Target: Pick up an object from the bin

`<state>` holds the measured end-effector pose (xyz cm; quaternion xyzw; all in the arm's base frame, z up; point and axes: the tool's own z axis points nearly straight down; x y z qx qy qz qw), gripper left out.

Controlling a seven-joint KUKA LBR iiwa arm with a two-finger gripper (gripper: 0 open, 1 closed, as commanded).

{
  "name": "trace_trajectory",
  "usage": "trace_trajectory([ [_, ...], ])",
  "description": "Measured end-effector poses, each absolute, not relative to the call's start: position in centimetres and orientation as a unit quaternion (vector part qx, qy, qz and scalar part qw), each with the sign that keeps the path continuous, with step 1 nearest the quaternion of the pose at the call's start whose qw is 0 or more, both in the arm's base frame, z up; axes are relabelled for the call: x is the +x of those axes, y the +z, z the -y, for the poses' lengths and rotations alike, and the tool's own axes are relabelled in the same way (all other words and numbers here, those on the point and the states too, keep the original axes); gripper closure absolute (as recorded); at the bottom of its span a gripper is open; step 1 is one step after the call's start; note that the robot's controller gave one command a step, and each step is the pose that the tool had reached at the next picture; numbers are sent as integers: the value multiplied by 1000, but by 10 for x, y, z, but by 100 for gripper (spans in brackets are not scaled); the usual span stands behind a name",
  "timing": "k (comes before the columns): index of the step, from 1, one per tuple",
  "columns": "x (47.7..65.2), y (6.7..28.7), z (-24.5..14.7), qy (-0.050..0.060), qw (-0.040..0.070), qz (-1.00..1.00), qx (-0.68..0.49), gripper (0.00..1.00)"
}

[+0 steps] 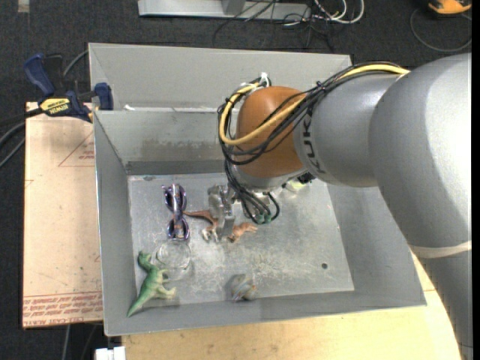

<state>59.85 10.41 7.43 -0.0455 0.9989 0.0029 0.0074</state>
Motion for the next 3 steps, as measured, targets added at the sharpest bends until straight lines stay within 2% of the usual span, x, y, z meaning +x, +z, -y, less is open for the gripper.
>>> trace_trajectory([
  [1,599,74,-104,3,7,-999,-45,100],
  [2,592,134,-98,2,3,-998,-55,100],
  [3,602,219,-117,3,6,-999,-35,100],
])
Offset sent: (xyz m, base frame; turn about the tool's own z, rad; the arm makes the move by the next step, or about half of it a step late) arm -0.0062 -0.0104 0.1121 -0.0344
